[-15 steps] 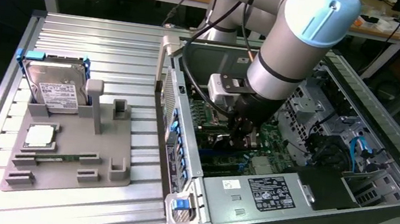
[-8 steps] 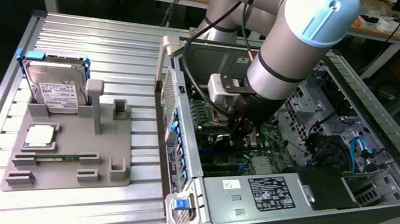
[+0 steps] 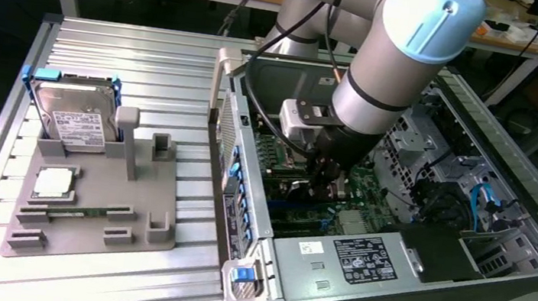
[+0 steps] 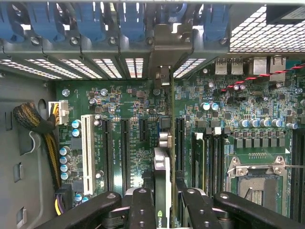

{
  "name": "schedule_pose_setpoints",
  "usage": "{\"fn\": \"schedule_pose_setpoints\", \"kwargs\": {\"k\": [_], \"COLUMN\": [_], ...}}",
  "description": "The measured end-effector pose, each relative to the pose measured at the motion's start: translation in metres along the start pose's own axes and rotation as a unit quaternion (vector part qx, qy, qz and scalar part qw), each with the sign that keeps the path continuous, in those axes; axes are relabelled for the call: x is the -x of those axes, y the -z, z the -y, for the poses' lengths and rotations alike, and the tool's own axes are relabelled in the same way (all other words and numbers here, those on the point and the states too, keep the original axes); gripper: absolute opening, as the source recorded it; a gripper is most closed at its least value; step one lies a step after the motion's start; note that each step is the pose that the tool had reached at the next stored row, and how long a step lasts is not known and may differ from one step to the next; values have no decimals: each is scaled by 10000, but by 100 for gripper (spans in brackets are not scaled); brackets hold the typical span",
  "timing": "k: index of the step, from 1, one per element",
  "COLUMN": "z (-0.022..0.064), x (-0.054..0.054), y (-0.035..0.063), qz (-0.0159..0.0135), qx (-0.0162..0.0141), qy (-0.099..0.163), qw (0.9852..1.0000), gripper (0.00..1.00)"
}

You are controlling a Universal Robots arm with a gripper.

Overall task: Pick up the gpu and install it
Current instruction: 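Insert the gpu into the slot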

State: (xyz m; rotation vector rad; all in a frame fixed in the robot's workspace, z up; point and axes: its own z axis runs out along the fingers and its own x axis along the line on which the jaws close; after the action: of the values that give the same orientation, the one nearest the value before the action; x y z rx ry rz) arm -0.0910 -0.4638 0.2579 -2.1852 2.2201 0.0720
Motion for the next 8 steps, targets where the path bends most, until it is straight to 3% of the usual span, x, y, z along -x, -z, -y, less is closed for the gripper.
{"fn": "schedule_pose_setpoints", "kwargs": {"k": [8], "z": [0], "x": [-27], "y": [1], "qz": [0], "qx": [0], "qy": [-1], "qw": [10000], "gripper": [27]}}
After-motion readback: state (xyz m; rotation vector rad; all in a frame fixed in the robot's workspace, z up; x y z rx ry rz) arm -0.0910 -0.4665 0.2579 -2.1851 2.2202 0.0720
